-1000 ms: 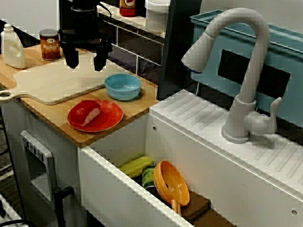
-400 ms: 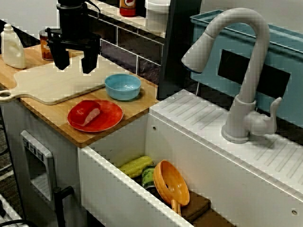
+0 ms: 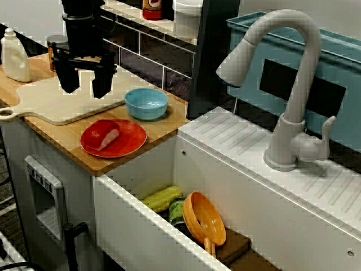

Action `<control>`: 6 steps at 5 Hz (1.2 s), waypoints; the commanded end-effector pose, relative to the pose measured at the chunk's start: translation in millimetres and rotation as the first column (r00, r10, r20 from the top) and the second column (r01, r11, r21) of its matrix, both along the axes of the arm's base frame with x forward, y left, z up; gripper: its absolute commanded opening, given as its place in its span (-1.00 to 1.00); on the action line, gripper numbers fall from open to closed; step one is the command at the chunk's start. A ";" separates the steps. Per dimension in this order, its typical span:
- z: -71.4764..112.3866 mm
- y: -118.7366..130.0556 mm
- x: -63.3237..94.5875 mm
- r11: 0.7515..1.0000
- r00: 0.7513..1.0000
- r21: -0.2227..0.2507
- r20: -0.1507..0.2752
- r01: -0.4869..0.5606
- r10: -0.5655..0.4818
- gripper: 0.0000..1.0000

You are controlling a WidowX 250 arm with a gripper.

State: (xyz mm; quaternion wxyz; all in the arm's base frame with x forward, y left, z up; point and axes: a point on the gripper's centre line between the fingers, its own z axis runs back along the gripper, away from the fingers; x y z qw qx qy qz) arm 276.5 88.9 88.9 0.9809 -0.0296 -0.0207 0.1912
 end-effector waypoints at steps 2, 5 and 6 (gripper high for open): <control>1.5 -14.1 -11.3 0.999 0.998 0.030 0.062 0.014 -0.016 1.00; -12.1 -23.0 -1.8 0.999 0.997 0.036 0.067 -0.038 0.036 1.00; -18.5 -25.4 0.0 0.998 0.996 0.049 0.072 -0.047 0.043 1.00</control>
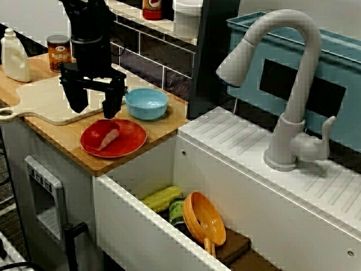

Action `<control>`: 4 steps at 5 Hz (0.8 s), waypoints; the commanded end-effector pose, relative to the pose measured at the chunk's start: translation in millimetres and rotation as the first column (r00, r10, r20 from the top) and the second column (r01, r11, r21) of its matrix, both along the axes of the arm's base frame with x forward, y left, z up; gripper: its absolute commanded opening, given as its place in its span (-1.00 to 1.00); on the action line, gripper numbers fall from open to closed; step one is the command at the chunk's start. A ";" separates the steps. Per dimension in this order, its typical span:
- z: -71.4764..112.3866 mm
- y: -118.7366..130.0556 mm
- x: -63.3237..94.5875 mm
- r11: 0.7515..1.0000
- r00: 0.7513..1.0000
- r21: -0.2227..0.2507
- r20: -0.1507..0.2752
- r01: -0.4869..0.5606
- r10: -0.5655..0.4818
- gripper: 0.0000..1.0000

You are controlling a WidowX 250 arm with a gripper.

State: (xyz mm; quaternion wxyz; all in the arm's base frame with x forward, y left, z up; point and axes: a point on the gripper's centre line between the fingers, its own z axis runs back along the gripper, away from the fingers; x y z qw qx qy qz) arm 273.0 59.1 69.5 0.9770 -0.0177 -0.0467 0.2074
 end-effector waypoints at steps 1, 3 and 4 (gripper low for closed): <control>-7.8 3.9 2.9 0.999 1.000 0.021 0.017 -0.026 0.026 1.00; -22.1 7.0 6.2 0.998 0.999 0.030 -0.007 -0.050 0.050 1.00; -26.9 9.7 6.6 0.997 0.998 0.032 -0.016 -0.065 0.065 1.00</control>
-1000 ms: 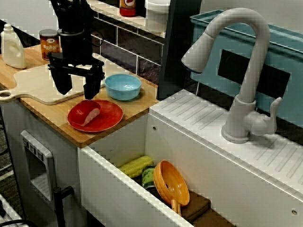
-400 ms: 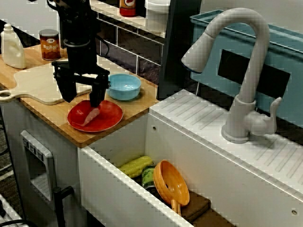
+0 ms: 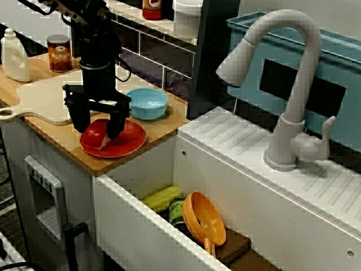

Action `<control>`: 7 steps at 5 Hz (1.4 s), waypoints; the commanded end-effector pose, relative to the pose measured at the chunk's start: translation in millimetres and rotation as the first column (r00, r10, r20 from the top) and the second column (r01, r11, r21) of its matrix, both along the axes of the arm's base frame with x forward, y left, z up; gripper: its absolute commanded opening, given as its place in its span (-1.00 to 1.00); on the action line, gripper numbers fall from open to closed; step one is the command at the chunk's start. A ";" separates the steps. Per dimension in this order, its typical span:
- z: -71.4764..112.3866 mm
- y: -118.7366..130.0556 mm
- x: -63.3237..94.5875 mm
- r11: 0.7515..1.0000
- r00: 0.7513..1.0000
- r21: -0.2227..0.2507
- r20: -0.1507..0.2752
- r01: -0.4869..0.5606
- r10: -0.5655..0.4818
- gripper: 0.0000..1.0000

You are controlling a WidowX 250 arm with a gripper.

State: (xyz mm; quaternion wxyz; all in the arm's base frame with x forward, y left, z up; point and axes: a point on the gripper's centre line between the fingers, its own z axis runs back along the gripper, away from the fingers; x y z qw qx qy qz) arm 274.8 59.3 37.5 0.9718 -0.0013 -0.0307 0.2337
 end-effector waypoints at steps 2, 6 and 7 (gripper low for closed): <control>9.4 16.8 6.7 0.999 0.999 -0.005 0.016 -0.051 0.052 -1.00; 77.4 54.0 7.7 0.999 0.998 -0.012 0.057 -0.032 0.033 -1.00; 84.3 67.7 17.0 1.000 0.998 0.010 0.062 -0.015 0.015 -1.00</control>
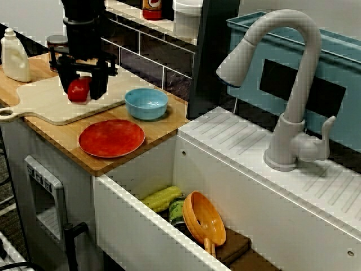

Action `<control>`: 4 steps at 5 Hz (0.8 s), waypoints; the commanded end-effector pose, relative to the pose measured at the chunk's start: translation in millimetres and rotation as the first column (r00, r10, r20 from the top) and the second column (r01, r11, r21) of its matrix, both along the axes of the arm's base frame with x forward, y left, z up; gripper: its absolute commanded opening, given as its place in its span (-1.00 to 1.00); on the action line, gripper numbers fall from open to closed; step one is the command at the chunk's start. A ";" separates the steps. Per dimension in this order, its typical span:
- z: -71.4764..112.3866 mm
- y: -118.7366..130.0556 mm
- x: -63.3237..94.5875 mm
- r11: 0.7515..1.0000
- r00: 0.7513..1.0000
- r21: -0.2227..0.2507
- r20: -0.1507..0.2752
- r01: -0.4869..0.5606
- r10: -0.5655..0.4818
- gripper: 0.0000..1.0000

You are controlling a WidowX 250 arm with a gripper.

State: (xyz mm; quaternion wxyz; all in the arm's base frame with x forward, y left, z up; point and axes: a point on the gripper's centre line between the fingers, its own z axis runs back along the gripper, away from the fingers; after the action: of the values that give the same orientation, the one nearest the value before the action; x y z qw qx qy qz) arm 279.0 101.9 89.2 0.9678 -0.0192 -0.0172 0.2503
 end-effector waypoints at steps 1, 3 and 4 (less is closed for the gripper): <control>42.2 38.0 25.1 0.997 0.997 0.060 0.064 0.038 -0.042 -1.00; 54.0 66.8 57.4 0.997 0.994 0.068 0.100 0.026 -0.033 -1.00; 50.3 87.5 80.5 0.995 0.993 0.080 0.098 0.051 -0.059 -1.00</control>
State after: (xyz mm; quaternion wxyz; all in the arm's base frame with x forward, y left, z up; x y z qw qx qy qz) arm 356.7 178.9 114.7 0.9738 -0.0053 -0.0418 0.2234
